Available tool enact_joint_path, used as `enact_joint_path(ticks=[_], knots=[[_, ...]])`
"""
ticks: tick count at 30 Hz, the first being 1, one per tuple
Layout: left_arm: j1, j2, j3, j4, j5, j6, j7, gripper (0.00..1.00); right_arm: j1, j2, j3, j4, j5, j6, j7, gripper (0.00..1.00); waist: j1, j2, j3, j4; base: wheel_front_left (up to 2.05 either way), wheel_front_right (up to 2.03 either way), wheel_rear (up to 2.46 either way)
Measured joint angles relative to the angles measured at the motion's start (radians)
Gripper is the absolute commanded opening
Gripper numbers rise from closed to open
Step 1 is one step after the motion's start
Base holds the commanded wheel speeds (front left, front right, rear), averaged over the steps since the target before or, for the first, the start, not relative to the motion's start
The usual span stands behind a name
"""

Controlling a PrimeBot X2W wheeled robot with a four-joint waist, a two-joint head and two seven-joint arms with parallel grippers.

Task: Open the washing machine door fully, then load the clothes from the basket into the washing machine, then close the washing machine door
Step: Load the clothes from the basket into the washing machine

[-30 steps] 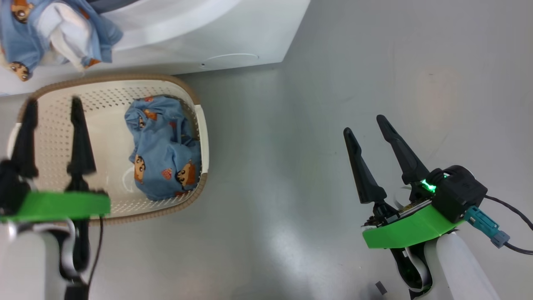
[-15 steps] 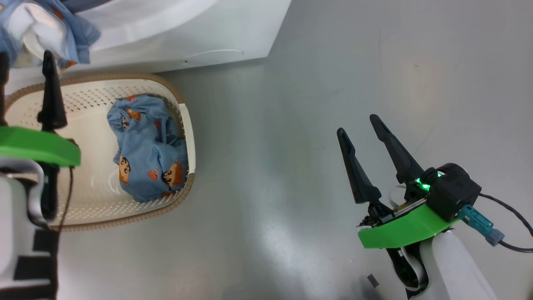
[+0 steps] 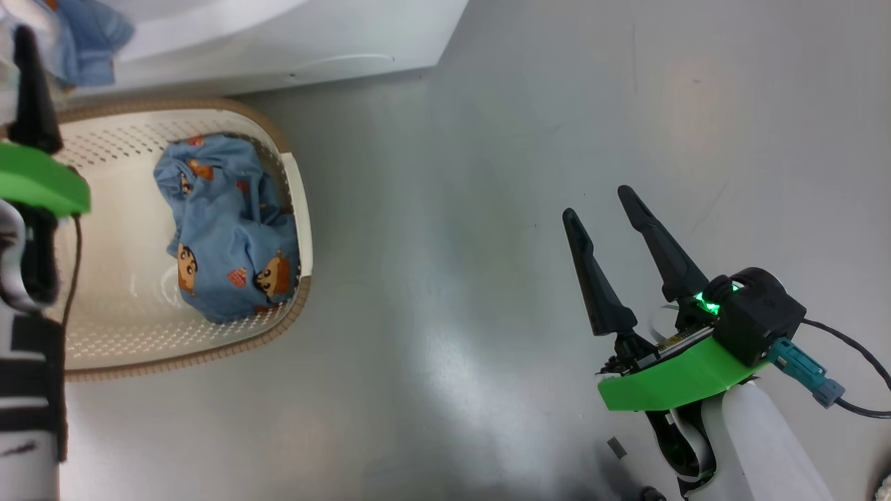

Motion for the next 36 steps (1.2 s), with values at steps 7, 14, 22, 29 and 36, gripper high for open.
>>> enact_joint_path(ticks=[7, 14, 22, 29, 36], knots=[[-0.09, -0.003, 0.022, 0.083, -0.022, 0.022, 0.011, 1.0, -0.017, 0.0, 0.001, 0.001, 0.006, 0.0, 0.0, 1.0, 0.0, 0.0, 0.032, -0.007, 0.0, 0.0, 0.0], [-0.12, -0.008, 0.02, 0.135, -0.039, 0.008, -0.022, 0.0, -0.024, 0.0, 0.0, 0.002, 0.016, 0.0, 0.0, 1.0, 0.0, 0.0, 0.04, -0.012, 0.0, 0.0, 0.0], [-0.129, -0.008, -0.001, 0.164, -0.036, 0.003, -0.067, 0.0, -0.024, 0.0, -0.007, 0.007, 0.029, 0.0, 0.0, 1.0, 0.0, 0.0, 0.029, 0.005, 0.0, 0.0, 0.0], [-0.113, -0.017, -0.036, 0.134, -0.026, -0.002, -0.082, 0.0, -0.023, 0.0, -0.027, 0.009, 0.029, 0.0, 0.0, 1.0, 0.0, 0.0, 0.006, 0.035, 0.0, 0.0, 0.0], [-0.057, -0.019, -0.063, 0.012, -0.027, -0.014, -0.024, 0.0, -0.023, 0.0, -0.029, 0.013, 0.028, 0.0, 0.0, 1.0, -0.0001, 0.0, -0.016, 0.06, 0.0, 0.0, 0.0]])
